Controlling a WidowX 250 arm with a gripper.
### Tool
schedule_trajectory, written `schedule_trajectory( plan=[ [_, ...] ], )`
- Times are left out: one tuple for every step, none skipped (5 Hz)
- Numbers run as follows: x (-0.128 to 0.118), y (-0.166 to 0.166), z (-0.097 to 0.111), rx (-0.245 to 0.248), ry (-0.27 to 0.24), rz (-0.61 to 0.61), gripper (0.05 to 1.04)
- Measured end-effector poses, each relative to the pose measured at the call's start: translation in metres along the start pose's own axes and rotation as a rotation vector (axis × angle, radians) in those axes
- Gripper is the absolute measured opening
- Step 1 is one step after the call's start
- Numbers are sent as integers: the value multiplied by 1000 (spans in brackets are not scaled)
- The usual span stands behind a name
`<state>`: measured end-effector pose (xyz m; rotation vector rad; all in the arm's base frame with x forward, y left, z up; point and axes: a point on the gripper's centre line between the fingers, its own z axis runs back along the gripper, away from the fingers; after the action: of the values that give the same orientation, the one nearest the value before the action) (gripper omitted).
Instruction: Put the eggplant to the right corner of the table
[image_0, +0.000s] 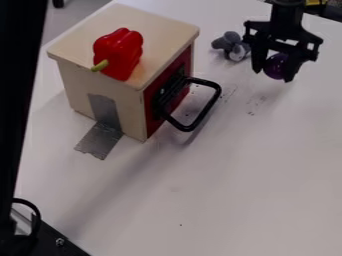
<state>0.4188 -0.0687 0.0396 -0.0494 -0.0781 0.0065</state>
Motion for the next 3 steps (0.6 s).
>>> schedule_trajectory(
  plan=[
    [-5, -4, -35, 9, 47, -12, 701],
    [-3, -10, -39, 7, 34, -24, 764],
    [-5, -11, -40, 1, 35, -18, 878]
  ],
)
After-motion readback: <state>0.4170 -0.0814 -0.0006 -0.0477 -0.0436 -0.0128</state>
